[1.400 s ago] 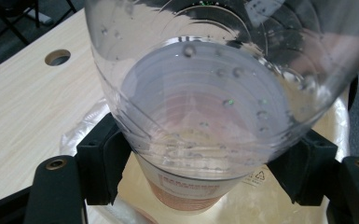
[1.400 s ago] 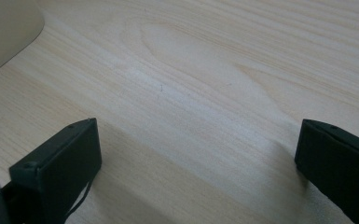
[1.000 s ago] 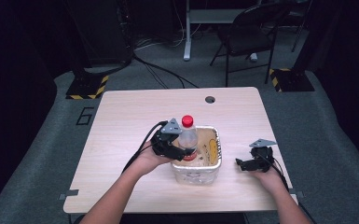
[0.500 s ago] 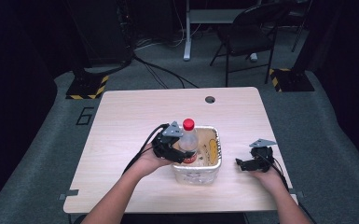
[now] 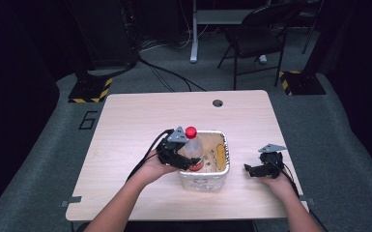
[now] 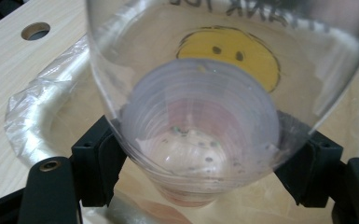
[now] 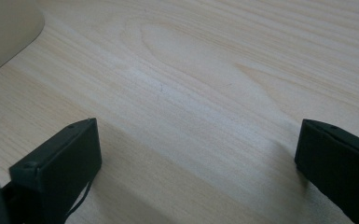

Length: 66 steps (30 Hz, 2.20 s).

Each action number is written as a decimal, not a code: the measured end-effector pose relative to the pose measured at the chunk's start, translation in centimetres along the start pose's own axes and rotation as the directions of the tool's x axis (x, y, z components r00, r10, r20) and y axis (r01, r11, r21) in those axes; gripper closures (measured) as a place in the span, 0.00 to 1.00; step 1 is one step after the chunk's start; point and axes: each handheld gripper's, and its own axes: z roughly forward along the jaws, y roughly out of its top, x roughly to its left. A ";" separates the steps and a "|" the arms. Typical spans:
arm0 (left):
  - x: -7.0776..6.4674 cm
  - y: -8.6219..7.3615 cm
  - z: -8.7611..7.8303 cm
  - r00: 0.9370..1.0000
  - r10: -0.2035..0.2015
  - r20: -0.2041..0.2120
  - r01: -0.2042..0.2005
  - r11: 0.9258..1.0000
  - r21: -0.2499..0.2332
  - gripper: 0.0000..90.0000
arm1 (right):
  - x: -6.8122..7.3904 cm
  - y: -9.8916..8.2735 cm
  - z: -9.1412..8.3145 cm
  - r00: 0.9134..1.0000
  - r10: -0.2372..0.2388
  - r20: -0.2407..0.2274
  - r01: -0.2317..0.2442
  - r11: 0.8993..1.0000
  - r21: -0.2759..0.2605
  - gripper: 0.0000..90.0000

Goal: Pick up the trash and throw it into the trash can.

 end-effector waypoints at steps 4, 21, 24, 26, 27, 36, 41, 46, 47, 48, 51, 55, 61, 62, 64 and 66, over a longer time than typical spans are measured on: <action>0.0 0.0 -0.1 1.000 -0.003 0.002 0.003 1.000 -0.009 0.25 | 0.0 0.0 0.0 1.000 -0.001 0.000 0.001 1.000 0.000 0.00; 0.6 -1.0 -3.3 0.999 -0.016 -0.045 0.013 0.998 -0.061 0.23 | 0.0 0.0 0.0 1.000 0.000 0.000 0.000 1.000 0.000 0.00; 0.9 -1.3 -3.7 0.998 -0.025 -0.055 0.021 0.998 -0.066 0.23 | 0.0 0.0 0.0 1.000 -0.001 0.000 0.001 1.000 0.000 0.00; 1.2 -1.5 -4.1 0.997 -0.029 -0.066 0.024 0.997 -0.067 0.24 | 0.0 0.0 0.0 1.000 -0.001 0.000 0.001 1.000 0.000 0.00; 1.3 -1.6 -4.2 0.997 -0.034 -0.073 0.029 0.997 -0.068 0.24 | 0.0 0.0 0.0 1.000 -0.001 0.000 0.001 1.000 0.000 0.00; 3.1 -3.5 -5.2 0.987 -0.093 -0.131 0.084 0.993 -0.079 0.25 | 0.0 0.0 0.0 1.000 0.000 0.000 0.000 1.000 0.000 0.00; 4.1 -4.8 -5.7 0.976 -0.126 -0.176 0.113 0.990 -0.082 0.25 | 0.0 0.0 0.0 1.000 0.000 0.000 0.000 1.000 0.000 0.00; 5.0 -6.1 -6.2 0.966 -0.157 -0.207 0.143 0.986 -0.082 0.25 | 0.0 0.0 0.0 1.000 0.000 0.000 0.000 1.000 0.000 0.00; 5.0 -6.1 -6.2 0.966 -0.157 -0.207 0.143 0.986 -0.082 0.26 | 0.0 0.0 0.0 1.000 0.000 0.000 0.000 1.000 0.000 0.00; 5.1 -6.4 -6.3 0.963 -0.164 -0.213 0.150 0.985 -0.084 0.26 | 0.0 0.0 0.0 1.000 -0.001 0.000 0.001 1.000 0.000 0.00; 5.8 -7.4 -6.6 0.954 -0.185 -0.238 0.169 0.982 -0.086 0.26 | 0.0 0.0 0.0 1.000 0.000 0.000 0.000 1.000 0.000 0.00; 6.2 -8.1 -6.8 0.947 -0.195 -0.255 0.180 0.980 -0.080 0.26 | 0.0 0.0 0.0 1.000 0.000 0.000 0.000 1.000 0.000 0.00; 6.9 -9.6 -7.3 0.933 -0.221 -0.283 0.204 0.975 -0.087 0.26 | 0.0 0.0 0.0 1.000 -0.001 0.000 0.001 1.000 0.000 0.00; 7.0 -9.9 -7.4 0.931 -0.225 -0.288 0.207 0.974 -0.090 0.26 | 0.0 0.0 0.0 1.000 0.000 0.000 0.000 1.000 0.000 0.00; 7.2 -10.5 -7.5 0.925 -0.239 -0.295 0.222 0.971 -0.091 0.26 | 0.0 0.0 0.0 1.000 0.000 0.000 0.000 1.000 0.000 0.00; 7.4 -11.0 -7.5 0.921 -0.248 -0.299 0.232 0.969 -0.090 0.26 | 0.0 0.0 0.0 1.000 -0.001 0.000 0.001 1.000 0.000 0.00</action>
